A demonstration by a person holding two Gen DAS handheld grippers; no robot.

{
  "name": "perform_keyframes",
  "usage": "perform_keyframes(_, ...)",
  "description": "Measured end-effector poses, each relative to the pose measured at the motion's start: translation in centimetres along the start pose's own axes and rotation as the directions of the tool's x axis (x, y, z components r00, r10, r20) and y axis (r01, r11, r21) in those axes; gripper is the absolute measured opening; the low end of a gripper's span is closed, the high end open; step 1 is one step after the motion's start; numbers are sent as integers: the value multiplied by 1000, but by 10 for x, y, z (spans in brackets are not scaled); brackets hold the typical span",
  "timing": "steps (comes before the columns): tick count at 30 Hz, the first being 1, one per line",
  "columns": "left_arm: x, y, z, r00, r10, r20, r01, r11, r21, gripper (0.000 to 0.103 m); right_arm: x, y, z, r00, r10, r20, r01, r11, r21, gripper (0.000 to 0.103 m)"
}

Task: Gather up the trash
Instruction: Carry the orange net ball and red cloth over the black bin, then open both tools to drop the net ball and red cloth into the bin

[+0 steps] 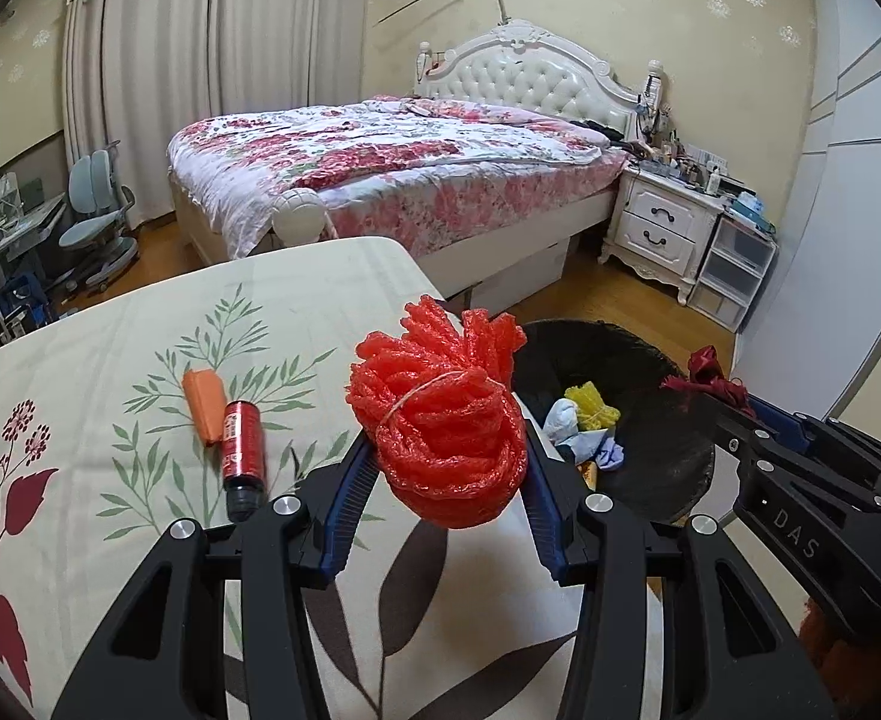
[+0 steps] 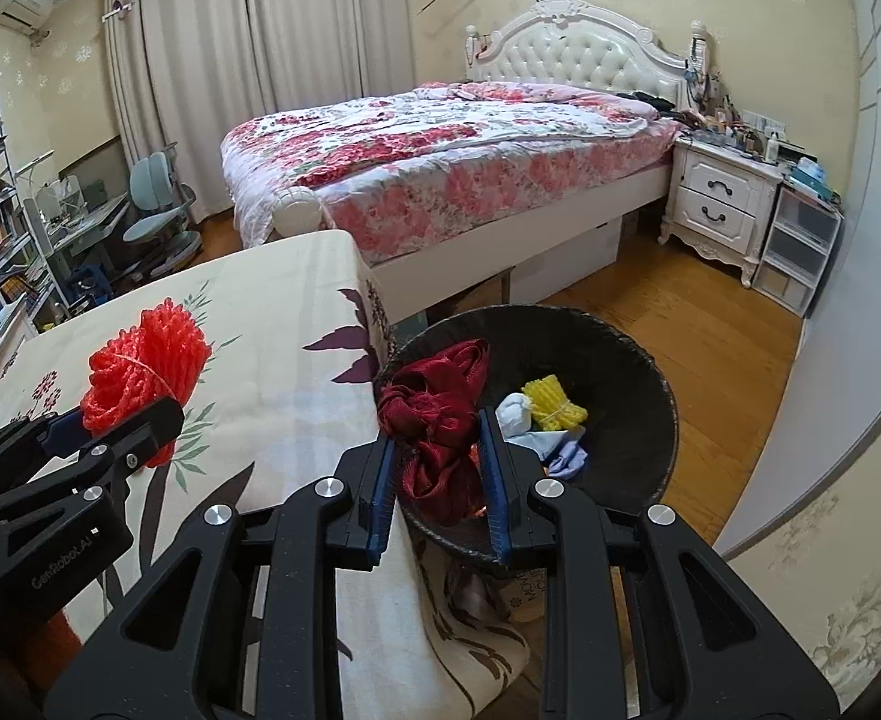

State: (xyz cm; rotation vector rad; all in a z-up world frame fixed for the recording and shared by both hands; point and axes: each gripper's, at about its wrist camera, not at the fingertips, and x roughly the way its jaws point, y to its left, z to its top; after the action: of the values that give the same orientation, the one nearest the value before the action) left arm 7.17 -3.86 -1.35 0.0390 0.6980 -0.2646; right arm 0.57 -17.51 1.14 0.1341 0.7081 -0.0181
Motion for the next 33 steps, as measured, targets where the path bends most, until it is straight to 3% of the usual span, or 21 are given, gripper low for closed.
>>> perform_keyframes(14,40,-35,15,1000,-16,2,15,998,53,48,22,-38,12,999,-48,10,48,998,50,25)
perform_keyframes(33,96,-63,38,1000,-6,-15,7,997,82,48,68,-61,23,996,-83,-26,85,993,84,25)
